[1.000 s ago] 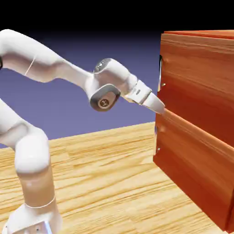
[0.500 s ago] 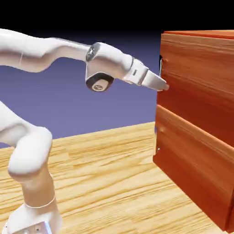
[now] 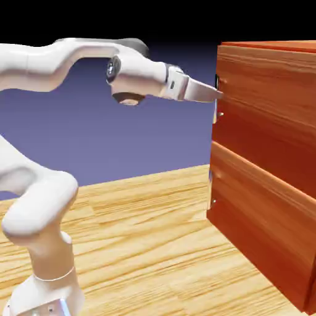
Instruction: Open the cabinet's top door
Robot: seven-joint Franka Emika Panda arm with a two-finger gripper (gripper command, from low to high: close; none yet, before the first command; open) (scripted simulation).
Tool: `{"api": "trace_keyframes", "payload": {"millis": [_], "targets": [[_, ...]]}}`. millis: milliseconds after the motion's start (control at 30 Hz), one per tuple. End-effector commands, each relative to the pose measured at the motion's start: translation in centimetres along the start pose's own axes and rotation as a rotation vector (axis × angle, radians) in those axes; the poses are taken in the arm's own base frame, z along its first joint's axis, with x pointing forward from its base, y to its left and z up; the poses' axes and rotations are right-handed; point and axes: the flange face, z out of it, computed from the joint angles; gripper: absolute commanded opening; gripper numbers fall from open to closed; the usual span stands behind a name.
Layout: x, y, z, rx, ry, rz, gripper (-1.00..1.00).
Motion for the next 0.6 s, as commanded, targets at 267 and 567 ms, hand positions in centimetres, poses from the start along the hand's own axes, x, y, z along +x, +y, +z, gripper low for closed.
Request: {"api": "trace_keyframes", "payload": {"millis": [267, 567], "targets": [[-3.3, -2.2, 1.0, 0.074, 0.063, -0.011, 0.0], [-8.2, -3.6, 3.5, 0.13, 0.11, -0.023, 0.0]]}}
